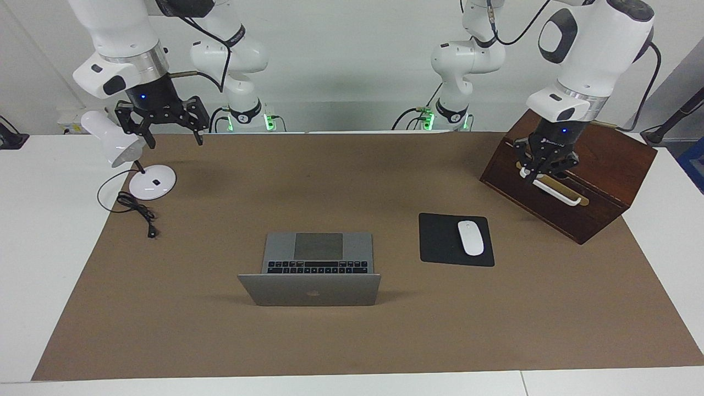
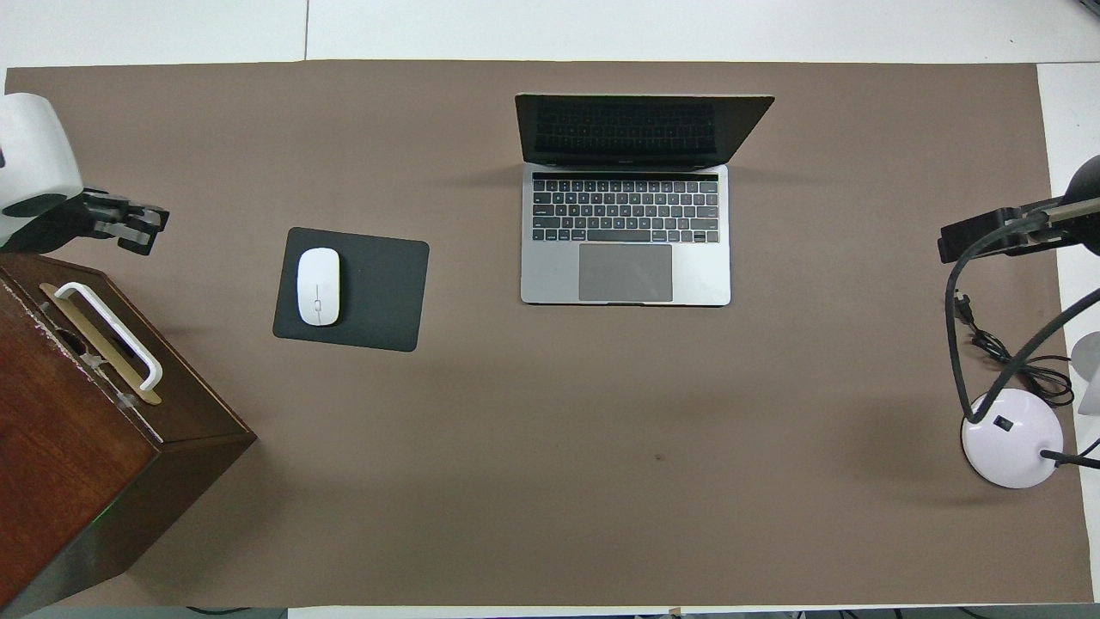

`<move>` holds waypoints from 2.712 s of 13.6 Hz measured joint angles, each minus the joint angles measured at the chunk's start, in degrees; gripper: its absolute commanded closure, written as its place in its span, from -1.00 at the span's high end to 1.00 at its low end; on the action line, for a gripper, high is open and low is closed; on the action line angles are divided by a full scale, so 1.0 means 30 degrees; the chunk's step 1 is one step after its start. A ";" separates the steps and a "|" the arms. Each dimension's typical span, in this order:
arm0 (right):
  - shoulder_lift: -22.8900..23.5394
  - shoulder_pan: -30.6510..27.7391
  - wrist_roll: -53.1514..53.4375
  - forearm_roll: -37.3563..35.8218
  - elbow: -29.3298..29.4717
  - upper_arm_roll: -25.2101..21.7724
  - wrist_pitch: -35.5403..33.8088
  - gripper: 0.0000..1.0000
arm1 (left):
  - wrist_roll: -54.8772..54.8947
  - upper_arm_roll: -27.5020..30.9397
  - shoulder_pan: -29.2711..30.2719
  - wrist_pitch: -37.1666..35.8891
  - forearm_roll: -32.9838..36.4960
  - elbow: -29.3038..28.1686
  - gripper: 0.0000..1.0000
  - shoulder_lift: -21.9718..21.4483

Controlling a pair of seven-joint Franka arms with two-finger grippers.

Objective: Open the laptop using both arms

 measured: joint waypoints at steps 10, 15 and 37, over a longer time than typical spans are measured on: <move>0.0037 -0.0004 0.0019 0.0000 0.0021 -0.0025 -0.0001 1.00 | 0.0188 0.1103 0.0213 -0.3424 0.0745 -0.0002 -1.00 -0.1020; 0.0042 -0.0005 0.0352 0.0000 0.0033 -0.0026 -0.0001 1.00 | 0.0188 0.1163 0.0217 -0.3576 0.1500 -0.0002 -1.00 -0.1031; 0.0114 -0.0038 0.0367 0.0000 0.0035 -0.1073 -0.0005 1.00 | -0.6153 0.1164 0.0199 -0.2797 0.2250 0.0155 1.00 -0.1043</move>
